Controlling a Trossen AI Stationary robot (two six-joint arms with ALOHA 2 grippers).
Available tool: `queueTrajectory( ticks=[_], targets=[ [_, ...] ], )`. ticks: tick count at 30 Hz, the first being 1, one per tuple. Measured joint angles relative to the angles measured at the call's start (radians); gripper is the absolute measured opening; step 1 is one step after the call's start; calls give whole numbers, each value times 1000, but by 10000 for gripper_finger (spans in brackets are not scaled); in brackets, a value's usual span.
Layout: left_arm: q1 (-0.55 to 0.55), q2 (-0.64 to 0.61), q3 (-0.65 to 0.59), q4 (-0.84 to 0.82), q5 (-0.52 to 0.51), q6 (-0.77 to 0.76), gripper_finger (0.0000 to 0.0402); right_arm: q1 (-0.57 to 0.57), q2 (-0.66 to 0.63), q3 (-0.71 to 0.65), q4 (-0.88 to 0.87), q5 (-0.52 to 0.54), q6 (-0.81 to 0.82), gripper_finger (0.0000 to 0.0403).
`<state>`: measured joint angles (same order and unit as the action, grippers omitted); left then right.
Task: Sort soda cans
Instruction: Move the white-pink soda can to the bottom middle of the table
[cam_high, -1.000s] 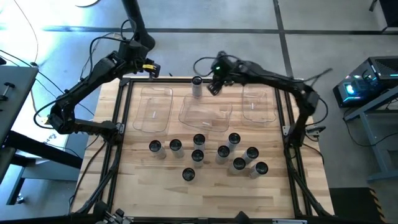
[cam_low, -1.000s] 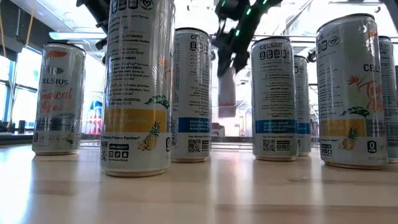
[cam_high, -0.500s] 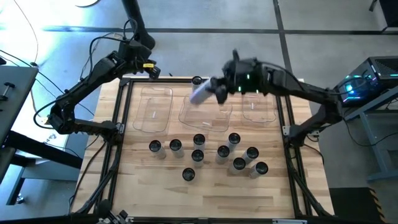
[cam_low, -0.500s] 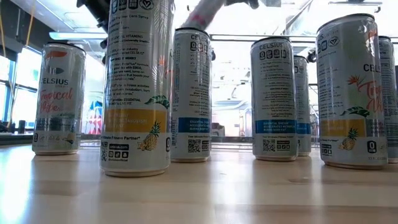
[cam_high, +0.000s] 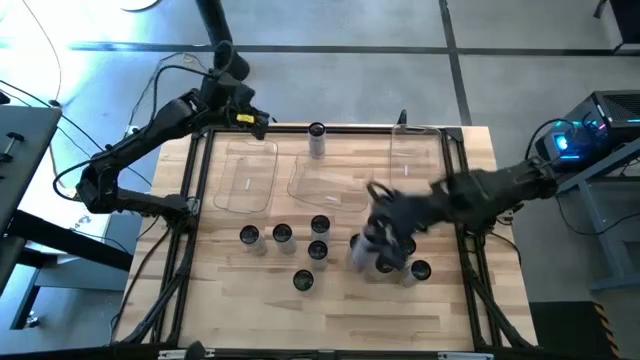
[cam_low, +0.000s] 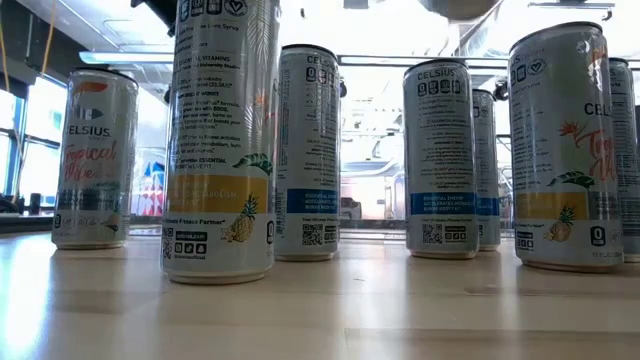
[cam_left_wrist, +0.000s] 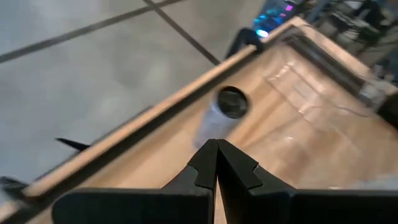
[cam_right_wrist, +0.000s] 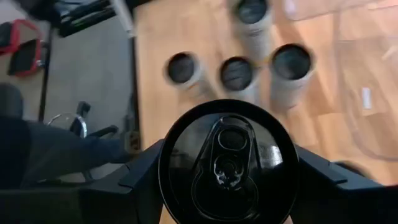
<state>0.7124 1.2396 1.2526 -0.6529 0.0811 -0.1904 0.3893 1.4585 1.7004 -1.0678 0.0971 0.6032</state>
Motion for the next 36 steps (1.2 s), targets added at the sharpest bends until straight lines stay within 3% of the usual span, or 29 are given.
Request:
queueTrajectory(
  ticks=[5,9,15,26,36],
  targets=[
    [-103,0,0,0,-44,-81,1,196,-40,2,21,117,126,236],
    [-168,0,0,2,-96,-121,1,316,-7,2,-66,209,253,236],
    [-216,0,0,25,-145,-121,1,423,62,-110,-133,232,446,236],
    [-218,0,0,23,-145,-59,1,422,74,-507,326,164,647,236],
    [-216,0,0,22,-145,-35,1,345,74,-499,300,280,565,236]
  ],
)
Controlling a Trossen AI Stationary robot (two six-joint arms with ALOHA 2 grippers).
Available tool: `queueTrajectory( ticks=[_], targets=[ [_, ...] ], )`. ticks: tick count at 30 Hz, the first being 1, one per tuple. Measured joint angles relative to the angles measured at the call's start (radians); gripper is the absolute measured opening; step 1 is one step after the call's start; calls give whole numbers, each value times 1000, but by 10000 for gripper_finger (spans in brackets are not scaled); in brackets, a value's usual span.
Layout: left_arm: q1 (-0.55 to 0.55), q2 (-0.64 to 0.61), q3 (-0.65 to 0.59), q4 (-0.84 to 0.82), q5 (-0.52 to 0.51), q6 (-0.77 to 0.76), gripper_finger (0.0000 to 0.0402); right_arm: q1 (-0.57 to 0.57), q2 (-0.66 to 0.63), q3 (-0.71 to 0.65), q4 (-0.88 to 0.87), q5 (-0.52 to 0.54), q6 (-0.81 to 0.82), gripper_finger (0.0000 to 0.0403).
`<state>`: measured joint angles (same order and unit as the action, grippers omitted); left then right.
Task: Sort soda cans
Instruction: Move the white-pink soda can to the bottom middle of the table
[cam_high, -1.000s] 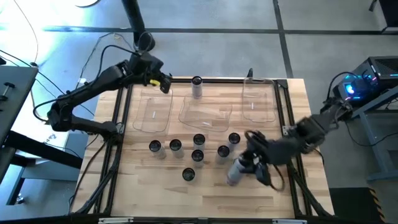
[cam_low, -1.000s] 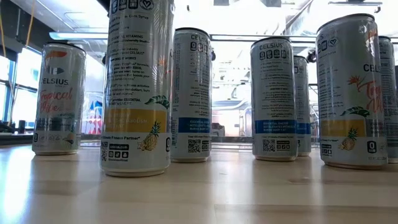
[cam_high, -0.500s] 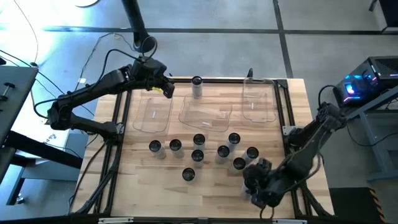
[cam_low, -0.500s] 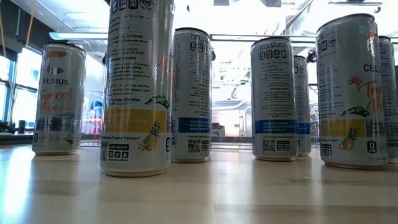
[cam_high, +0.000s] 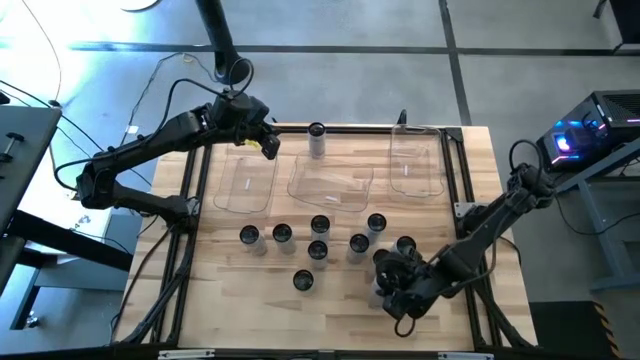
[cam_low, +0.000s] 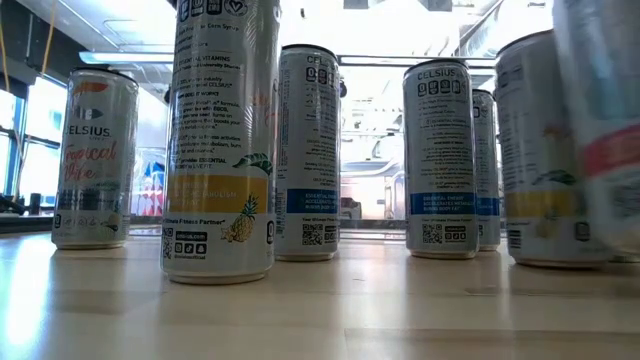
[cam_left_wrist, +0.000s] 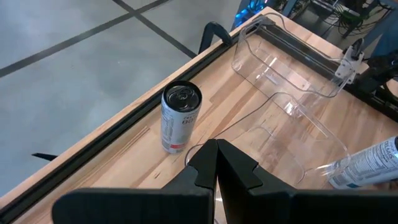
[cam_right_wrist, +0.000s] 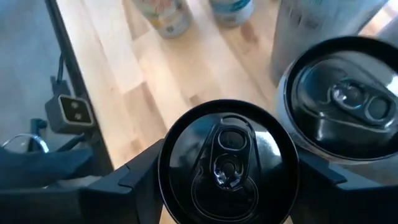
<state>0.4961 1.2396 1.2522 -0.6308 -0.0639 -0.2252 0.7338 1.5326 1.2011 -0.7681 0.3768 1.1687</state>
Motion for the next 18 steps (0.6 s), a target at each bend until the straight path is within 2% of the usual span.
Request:
queueTrajectory(
  ticks=[5,18],
  targets=[
    [0,0,0,0,0,0,1,-15,7,8,-46,51,-56,236],
    [0,0,0,0,0,-10,1,-22,50,8,-55,50,-156,236]
  ],
)
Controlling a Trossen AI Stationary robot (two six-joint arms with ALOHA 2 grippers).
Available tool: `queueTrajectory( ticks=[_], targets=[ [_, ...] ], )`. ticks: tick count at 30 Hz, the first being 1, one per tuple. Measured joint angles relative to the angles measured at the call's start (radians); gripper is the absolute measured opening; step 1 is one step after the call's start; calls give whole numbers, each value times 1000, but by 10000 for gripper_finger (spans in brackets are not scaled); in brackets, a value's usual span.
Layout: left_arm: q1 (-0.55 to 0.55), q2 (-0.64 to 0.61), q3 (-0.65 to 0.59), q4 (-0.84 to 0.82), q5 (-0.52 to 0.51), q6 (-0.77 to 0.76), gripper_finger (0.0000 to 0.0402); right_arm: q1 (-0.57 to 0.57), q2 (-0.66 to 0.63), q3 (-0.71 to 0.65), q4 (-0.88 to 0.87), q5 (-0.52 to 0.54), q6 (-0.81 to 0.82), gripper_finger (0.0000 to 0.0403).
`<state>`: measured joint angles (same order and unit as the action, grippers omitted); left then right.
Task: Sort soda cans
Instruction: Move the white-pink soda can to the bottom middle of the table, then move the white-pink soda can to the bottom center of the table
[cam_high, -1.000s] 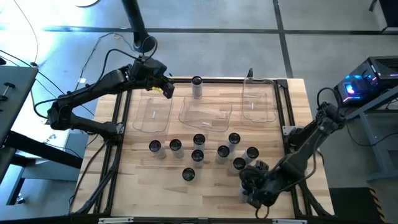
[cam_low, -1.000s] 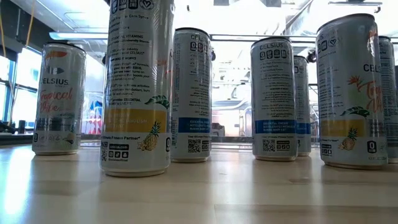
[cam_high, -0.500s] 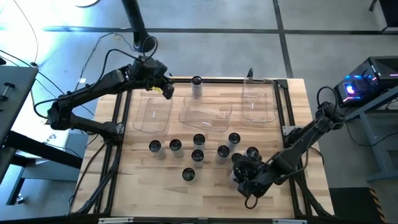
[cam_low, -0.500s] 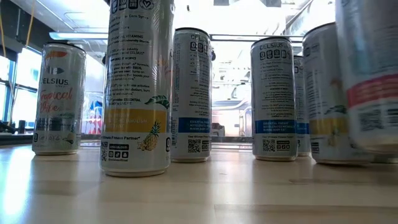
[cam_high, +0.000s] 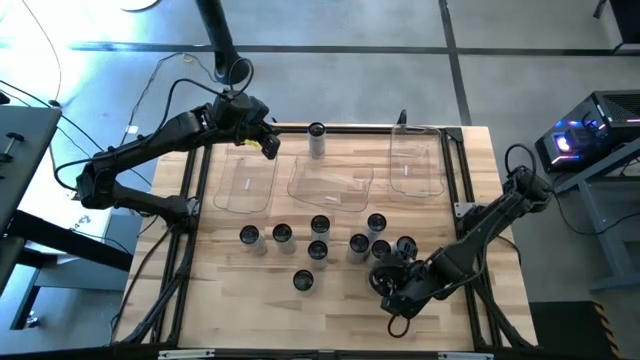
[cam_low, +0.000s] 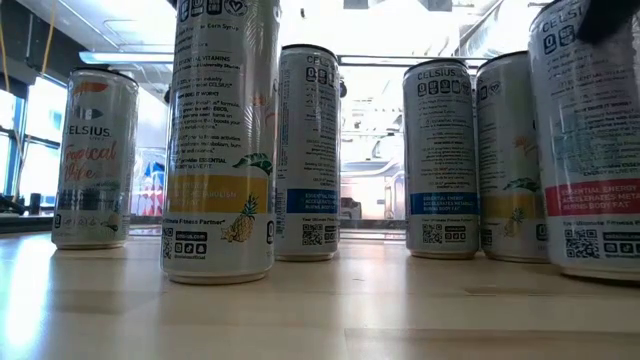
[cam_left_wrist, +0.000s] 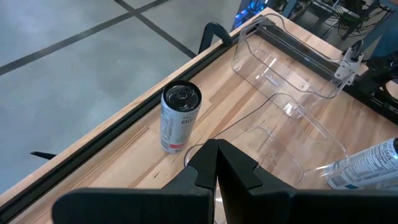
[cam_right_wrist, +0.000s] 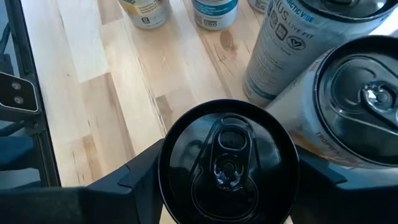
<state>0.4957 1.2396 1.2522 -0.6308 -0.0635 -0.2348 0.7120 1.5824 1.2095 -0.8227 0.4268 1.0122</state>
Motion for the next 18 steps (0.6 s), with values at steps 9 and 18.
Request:
queueTrajectory(
  ticks=[9,18],
  targets=[
    [0,0,0,0,0,0,1,-1,0,0,11,-17,18,348],
    [0,0,0,0,0,1,1,2,0,67,-18,-141,9,371]
  ],
)
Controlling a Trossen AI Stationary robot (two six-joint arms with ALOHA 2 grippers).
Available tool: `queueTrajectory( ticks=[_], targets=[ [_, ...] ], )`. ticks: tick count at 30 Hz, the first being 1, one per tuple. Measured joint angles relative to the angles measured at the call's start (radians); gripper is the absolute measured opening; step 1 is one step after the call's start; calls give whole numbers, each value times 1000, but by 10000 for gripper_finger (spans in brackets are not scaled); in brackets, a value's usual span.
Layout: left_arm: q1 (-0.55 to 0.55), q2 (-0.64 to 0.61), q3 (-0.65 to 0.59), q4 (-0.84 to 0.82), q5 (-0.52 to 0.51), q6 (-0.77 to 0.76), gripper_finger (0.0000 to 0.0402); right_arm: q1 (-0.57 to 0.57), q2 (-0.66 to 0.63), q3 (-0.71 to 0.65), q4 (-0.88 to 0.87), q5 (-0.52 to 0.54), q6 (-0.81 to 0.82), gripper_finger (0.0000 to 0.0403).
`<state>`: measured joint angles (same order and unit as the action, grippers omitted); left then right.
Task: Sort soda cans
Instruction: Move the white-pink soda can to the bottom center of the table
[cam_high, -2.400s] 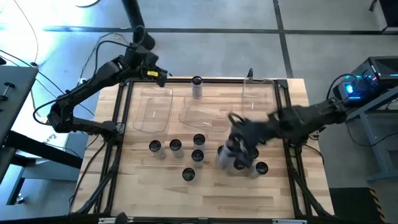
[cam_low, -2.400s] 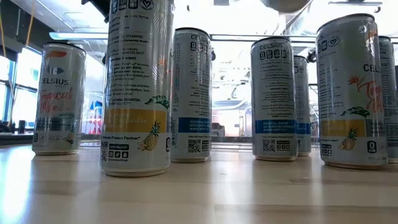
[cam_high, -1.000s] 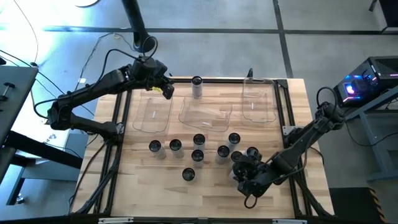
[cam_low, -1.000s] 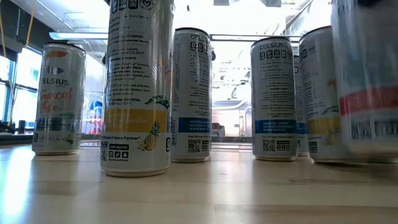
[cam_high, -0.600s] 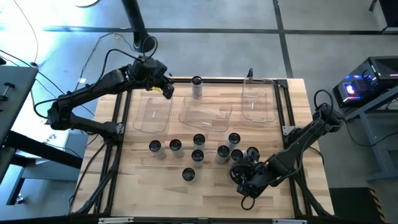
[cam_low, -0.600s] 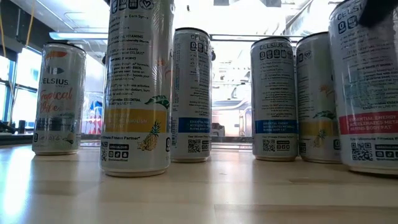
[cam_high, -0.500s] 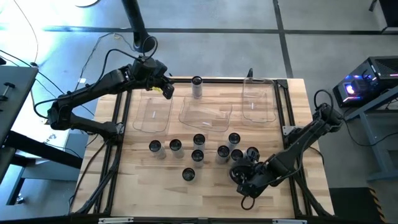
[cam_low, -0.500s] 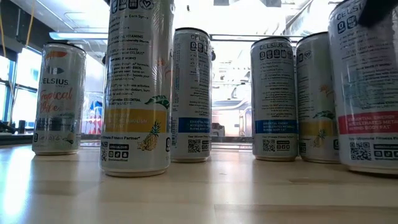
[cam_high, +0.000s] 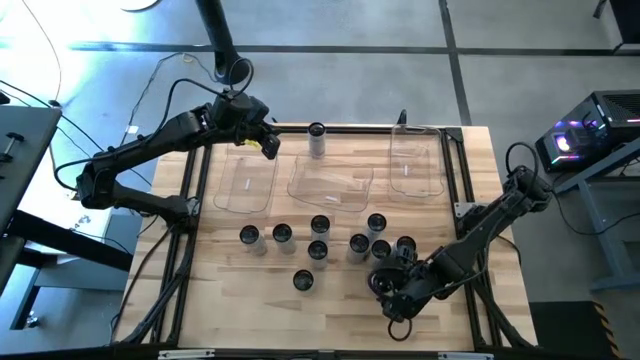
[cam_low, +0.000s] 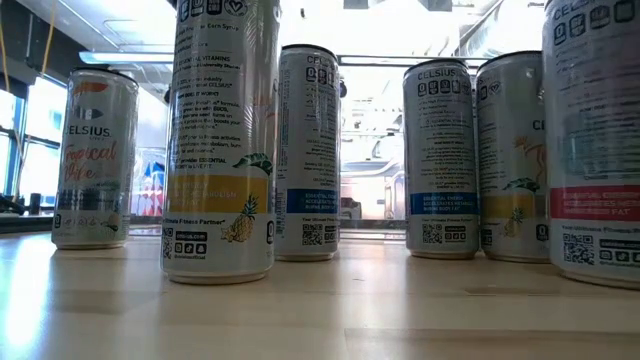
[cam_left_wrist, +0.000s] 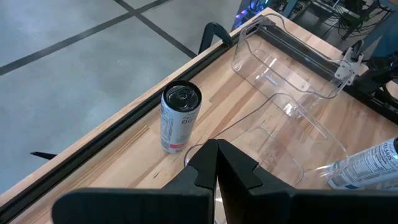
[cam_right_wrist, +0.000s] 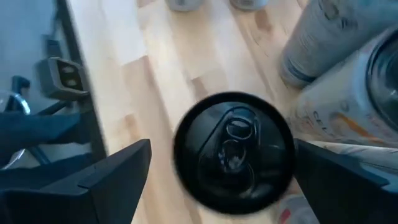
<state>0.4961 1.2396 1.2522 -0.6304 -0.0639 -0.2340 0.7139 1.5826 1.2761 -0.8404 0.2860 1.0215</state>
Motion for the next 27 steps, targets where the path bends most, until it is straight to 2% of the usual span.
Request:
queueTrajectory(
  ticks=[4,10,15,17,19,21,24,27],
  targets=[
    [5,0,0,1,-2,0,1,2,0,130,-165,9,-47,372],
    [22,0,0,0,-3,1,1,-15,0,298,-440,138,-57,373],
    [38,-20,0,1,-1,27,1,-89,-1,441,-513,365,-89,373],
    [51,-35,6,0,3,26,1,-165,-1,474,-500,447,-138,373],
    [69,-50,23,0,16,29,1,-279,-1,484,-439,462,-210,373],
    [86,-66,52,1,34,42,1,-404,-1,473,-305,424,-295,373],
    [110,-87,94,1,40,92,1,-594,5,445,-79,309,-420,373],
    [124,-97,127,1,40,156,1,-768,30,445,76,204,-437,373]
  ],
)
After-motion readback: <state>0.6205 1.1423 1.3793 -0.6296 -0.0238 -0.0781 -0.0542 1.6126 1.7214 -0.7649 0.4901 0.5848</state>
